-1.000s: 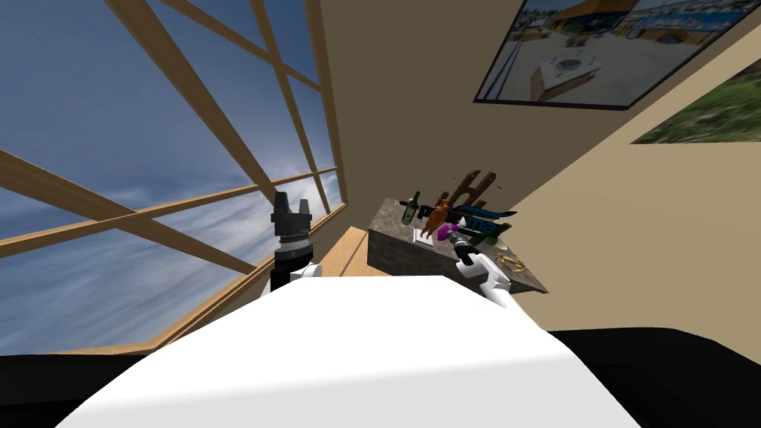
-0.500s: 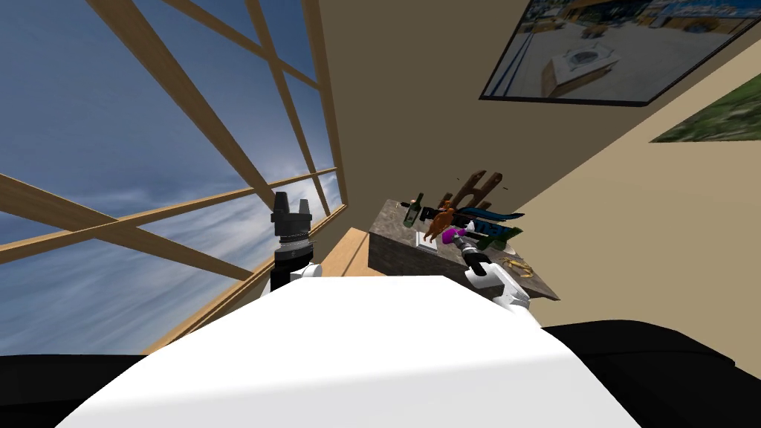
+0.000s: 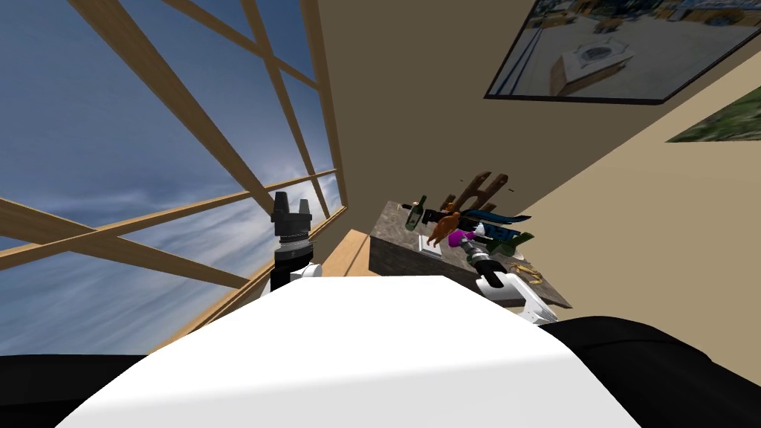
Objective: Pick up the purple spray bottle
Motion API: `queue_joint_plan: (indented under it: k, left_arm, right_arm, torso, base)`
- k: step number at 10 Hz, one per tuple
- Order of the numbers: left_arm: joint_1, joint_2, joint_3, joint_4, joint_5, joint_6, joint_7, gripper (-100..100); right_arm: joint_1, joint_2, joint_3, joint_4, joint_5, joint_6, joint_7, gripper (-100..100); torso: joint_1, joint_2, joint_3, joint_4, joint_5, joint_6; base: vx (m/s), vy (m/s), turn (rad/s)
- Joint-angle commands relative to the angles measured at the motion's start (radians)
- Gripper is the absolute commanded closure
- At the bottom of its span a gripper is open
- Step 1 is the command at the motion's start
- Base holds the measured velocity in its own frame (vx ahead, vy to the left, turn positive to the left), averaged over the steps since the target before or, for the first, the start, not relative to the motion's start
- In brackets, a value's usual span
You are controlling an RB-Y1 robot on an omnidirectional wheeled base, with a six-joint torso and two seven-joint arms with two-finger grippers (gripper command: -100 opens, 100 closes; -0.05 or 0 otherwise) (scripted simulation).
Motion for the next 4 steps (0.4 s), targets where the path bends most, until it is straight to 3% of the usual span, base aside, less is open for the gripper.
queue_joint_plan:
  k: [1,3,4]
  left_arm:
    - [0.000,0.000,0.000,0.000,0.000,0.000,0.000,0]
    - [0.000,0.000,0.000,0.000,0.000,0.000,0.000,0]
    - [0.000,0.000,0.000,0.000,0.000,0.000,0.000,0]
  right_arm:
    - [0.050,-0.002,-0.008,-0.041,-0.006,0.000,0.005,100]
    - [0.052,0.004,-0.010,-0.034,-0.003,-0.007,0.007,100]
    - [0.055,0.004,-0.010,-0.036,-0.003,-0.007,0.008,0]
  torso:
    - [0.000,0.000,0.000,0.000,0.000,0.000]
    - [-0.002,0.004,0.002,0.000,-0.001,0.000]
    - [-0.002,0.005,0.002,0.001,-0.001,0.000]
  base:
    - [0.066,0.017,-0.001]
    - [0.009,0.004,0.006]
    - [0.000,0.000,0.000]
